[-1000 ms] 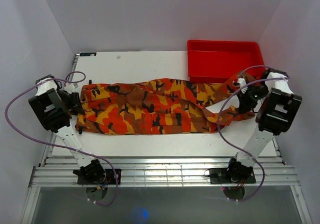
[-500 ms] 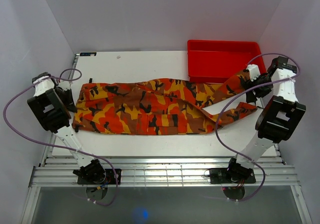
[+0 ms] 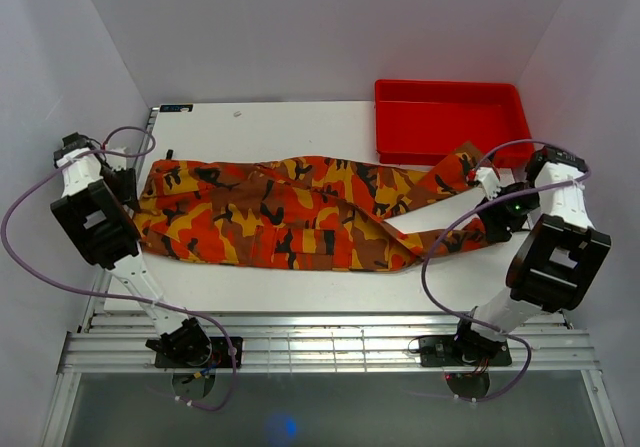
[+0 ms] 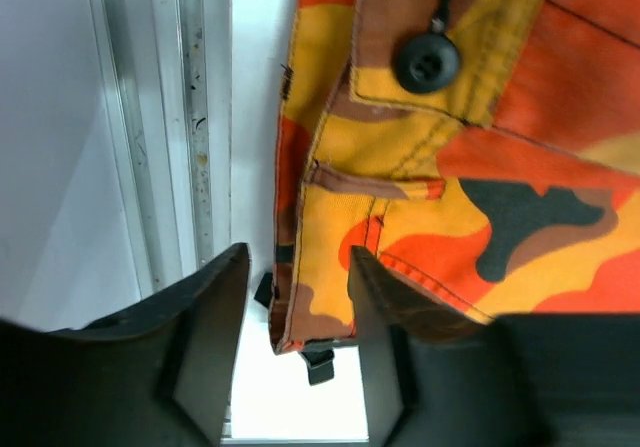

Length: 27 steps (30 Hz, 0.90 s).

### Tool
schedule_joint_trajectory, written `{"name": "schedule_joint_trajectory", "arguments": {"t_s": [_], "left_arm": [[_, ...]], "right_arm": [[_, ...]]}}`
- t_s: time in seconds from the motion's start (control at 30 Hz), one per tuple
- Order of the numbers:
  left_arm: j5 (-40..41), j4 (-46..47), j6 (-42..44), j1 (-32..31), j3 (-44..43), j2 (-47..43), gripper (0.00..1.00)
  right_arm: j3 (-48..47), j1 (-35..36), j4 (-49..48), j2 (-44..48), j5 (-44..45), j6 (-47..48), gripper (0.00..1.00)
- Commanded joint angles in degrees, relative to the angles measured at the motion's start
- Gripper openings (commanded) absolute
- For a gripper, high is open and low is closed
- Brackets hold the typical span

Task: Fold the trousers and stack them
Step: Flatten the trousers out

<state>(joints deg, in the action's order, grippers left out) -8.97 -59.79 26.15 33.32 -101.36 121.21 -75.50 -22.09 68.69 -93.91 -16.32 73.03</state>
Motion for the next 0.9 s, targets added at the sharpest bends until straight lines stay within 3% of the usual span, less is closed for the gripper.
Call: {"name": "schedule_joint_trajectory", "arguments": {"t_s": [0.0,0.1,0.2,0.23,0.4,0.43,0.57,0.7,0.77,0.87], "left_arm": [[-4.3,-1.7,2.3,0.1,0.2,-8.1,0.57],[-9.6,-2.5,2.4,-1.0,2.6,-12.0,0.59],[-14.0,-3.4,2.6,-3.0,4.5,-15.2,0.59],[-16.1,-3.5,2.6,-3.8,5.0,-15.9,0.60],[-21.0,-3.7,2.4,-6.6,8.1,-18.8,0.60],[-21.3,-3.7,2.1,-7.0,8.4,-18.8,0.60],[-22.1,-3.3,0.0,-8.1,9.2,-18.2,0.60],[-22.8,-3.0,-0.4,-8.5,10.3,-18.0,0.60],[-22.6,-2.1,-0.7,-8.5,11.2,-18.3,0.60],[-22.8,-1.4,-0.8,-8.5,12.9,-18.7,0.60]], "right_arm": [[4.6,0.8,3.0,8.2,-5.2,8.3,0.61],[11.7,1.8,-1.9,15.2,-6.3,12.2,0.60],[22.2,3.3,-9.2,23.8,-5.0,14.6,0.66],[24.7,4.1,-14.5,26.3,-4.7,15.3,0.66],[37.1,7.7,-22.7,38.0,-7.0,18.2,0.64],[38.7,8.6,-22.7,38.9,-6.5,17.4,0.64],[46.5,13.2,-39.0,41.3,-3.3,11.4,0.67],[49.7,15.8,-46.4,39.3,-1.6,7.9,0.68],[50.8,16.3,-50.2,37.8,-0.1,6.2,0.65],[50.7,16.5,-55.8,34.1,1.5,4.1,0.47]]}}
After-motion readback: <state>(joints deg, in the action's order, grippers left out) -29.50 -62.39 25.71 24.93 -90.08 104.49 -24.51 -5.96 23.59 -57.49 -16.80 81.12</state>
